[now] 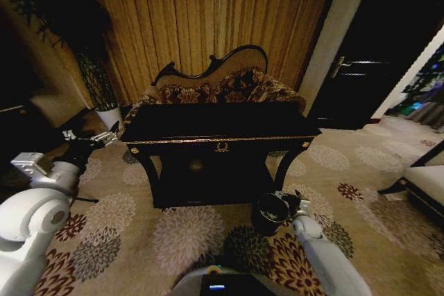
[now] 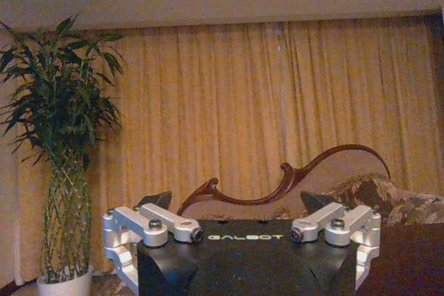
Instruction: Move to the front of the table and place the trash on the table into the trash bin.
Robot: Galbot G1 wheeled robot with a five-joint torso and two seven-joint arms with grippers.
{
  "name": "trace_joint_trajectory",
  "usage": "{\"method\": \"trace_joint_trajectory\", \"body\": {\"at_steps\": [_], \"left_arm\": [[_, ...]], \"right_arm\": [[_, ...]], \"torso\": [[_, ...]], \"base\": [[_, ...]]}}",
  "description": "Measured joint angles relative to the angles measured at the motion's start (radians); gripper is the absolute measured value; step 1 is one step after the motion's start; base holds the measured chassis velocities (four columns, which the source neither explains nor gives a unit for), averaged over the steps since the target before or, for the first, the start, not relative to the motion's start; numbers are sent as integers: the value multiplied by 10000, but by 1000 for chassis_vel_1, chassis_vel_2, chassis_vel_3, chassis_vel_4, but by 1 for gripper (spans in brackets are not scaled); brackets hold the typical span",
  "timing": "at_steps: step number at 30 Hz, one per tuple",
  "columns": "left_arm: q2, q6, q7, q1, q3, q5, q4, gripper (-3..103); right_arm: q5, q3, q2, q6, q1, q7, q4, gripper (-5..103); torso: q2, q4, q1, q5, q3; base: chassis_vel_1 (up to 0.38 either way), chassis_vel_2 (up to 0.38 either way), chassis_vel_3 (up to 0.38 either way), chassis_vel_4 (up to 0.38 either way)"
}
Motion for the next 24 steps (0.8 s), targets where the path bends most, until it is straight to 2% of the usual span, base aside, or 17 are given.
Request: {"method": "trace_joint_trajectory", "body": {"at_steps": [5, 6, 11, 15, 24], "left_arm": [[-106, -23, 44, 35, -28, 3, 1, 100], [-165, -28, 59, 49, -33, 4, 2, 100], [-275, -29, 78, 74, -27, 18, 4, 100], [-517, -29, 100, 149, -19, 41, -18, 100], [-901, 29, 132, 315, -234, 28, -176, 100]], "right_arm": [[285, 152, -476, -22, -245, 7, 1266, 100], [583, 268, -769, -22, -342, 130, 1962, 100], [1085, 473, -1257, -132, -446, 505, 3253, 100], [1533, 810, -1759, -670, -550, 928, 5086, 100], [1487, 1198, -1991, -1336, -788, 1155, 6451, 100]], "torso": [[0, 0, 1, -1, 0], [0, 0, 0, -2, 0], [0, 0, 0, 1, 0], [0, 0, 0, -3, 0], [0, -1, 0, 0, 0]], "base": [[0, 0, 0, 0], [0, 0, 0, 0], [0, 0, 0, 0], [0, 0, 0, 0], [0, 0, 0, 0]]}}
